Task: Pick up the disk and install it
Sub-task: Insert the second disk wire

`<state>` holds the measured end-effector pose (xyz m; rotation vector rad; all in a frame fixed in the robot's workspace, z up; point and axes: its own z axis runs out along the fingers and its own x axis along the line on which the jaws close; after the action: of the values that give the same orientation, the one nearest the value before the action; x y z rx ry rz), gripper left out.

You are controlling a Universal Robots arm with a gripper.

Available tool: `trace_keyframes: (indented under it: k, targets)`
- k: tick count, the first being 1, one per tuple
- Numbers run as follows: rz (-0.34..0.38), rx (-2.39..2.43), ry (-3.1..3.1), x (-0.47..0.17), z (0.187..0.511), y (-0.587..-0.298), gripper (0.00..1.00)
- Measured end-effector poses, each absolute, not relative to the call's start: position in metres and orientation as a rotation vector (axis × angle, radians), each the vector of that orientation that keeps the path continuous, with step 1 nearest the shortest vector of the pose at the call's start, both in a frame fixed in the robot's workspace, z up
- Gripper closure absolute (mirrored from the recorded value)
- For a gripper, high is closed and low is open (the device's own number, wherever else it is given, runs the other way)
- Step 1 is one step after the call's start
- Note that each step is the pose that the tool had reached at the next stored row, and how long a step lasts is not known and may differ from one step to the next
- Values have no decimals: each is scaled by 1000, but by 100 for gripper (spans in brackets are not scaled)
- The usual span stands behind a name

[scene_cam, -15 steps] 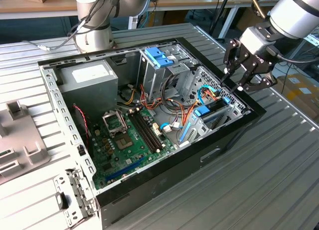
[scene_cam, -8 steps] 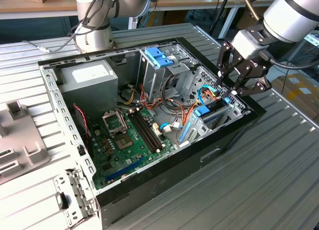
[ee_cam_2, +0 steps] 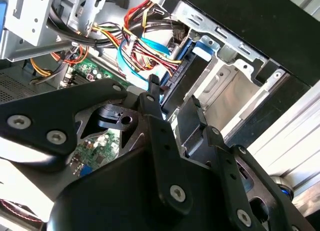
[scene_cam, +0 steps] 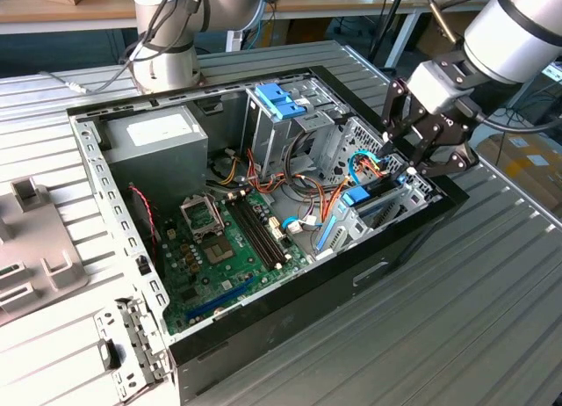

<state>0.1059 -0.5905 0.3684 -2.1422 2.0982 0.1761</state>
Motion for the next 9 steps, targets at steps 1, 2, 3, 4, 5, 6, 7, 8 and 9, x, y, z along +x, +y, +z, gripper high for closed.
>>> trace_keyframes:
  k: [1,2,3,4,5,6,7,8,9]
  targets:
    - [176,-2142,2098,106,368,-590,58]
    - [176,-2142,2098,106,367,-591,58]
    - [176,-2142,2098,106,366,-591,58]
    - [176,-2142,2098,106,366,-591,58]
    - [176,-2142,2098,106,366,-591,58]
    - [176,-2142,2098,106,366,-591,58]
    - [176,-2142,2098,106,366,-591,58]
    - [176,-2142,2098,106,366,-591,59]
    - [176,-2142,2098,106,366,-591,66]
